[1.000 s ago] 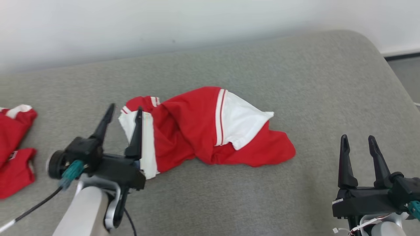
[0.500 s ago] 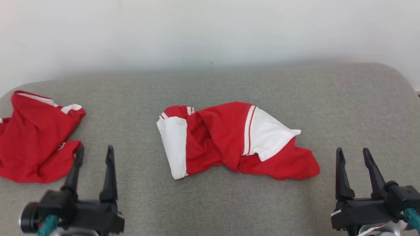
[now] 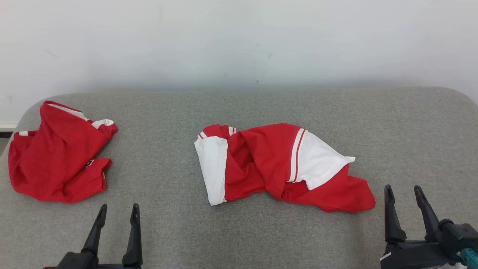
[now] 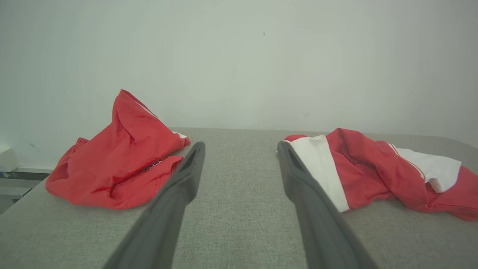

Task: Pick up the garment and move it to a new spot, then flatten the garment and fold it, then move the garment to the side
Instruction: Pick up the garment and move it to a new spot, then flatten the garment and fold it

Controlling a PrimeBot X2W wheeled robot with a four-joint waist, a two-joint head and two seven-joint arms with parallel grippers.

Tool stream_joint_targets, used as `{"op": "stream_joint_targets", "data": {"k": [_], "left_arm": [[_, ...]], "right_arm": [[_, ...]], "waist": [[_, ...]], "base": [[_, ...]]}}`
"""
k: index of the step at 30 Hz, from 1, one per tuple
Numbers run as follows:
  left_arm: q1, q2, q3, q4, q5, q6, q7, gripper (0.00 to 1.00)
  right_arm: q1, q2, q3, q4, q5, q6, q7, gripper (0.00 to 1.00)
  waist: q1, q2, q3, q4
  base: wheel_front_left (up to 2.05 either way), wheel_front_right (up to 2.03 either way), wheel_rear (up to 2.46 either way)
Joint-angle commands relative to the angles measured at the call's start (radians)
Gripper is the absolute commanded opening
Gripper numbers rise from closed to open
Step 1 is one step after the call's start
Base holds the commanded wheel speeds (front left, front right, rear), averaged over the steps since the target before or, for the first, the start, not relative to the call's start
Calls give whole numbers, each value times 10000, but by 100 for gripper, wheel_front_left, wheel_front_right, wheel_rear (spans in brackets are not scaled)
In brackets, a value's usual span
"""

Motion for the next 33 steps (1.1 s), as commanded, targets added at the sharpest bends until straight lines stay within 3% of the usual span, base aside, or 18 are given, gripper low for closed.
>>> {"op": "stream_joint_targets", "data": {"k": [1,29,33], "left_arm": [[95,-79,80,44,86,-50,-36,100],[2,-641,748,412,669,-573,-37,100],[-139,-728,709,440,713,-637,-37,100]], "right_arm": [[109,-76,-47,23,2,-21,7,100],[84,-44,-11,195,-37,-22,59,100],[-293,-273,157,265,-40,-22,174,100]], "waist": [[1,0,-10,46],[1,0,172,65],[1,0,273,200]], "base": [[0,0,0],[0,0,0],[0,0,0]]}}
